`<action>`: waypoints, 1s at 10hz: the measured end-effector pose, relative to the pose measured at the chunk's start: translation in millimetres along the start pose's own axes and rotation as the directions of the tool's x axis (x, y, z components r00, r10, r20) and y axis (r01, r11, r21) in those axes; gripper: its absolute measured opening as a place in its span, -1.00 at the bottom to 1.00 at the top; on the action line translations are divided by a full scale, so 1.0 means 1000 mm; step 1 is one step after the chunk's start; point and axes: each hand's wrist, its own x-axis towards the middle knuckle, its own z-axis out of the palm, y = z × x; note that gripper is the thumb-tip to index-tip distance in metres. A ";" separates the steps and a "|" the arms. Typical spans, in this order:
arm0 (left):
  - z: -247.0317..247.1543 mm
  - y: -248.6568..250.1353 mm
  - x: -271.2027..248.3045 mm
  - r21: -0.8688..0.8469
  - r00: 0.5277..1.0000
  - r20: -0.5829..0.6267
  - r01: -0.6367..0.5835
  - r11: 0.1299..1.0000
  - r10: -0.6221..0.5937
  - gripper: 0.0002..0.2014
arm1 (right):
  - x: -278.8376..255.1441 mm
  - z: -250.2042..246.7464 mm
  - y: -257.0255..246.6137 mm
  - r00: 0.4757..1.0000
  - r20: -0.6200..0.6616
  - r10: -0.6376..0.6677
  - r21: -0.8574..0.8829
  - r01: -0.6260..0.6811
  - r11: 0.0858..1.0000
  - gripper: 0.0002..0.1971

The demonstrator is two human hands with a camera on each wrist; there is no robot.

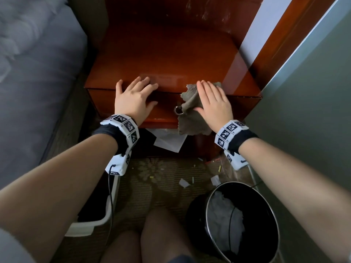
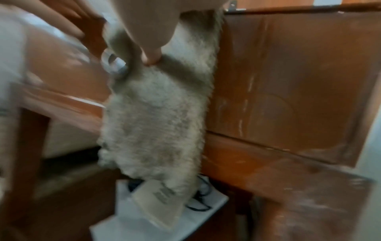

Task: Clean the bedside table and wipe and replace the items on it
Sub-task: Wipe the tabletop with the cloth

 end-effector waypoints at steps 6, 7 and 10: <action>-0.001 0.000 -0.002 0.024 1.000 0.003 -0.009 1.000 0.009 -0.50 | -0.039 -0.001 0.117 0.929 0.245 0.278 0.035 -0.295 0.955 -0.23; 0.000 -0.001 -0.001 0.027 1.000 0.006 -0.011 1.000 0.011 -0.49 | -0.037 -0.003 0.113 0.913 0.270 0.306 0.046 -0.330 0.943 -0.23; 0.000 -0.001 -0.002 0.044 1.000 0.014 -0.022 0.999 0.021 -0.48 | 0.011 -0.015 0.023 0.958 0.241 0.154 0.093 -0.181 0.979 -0.23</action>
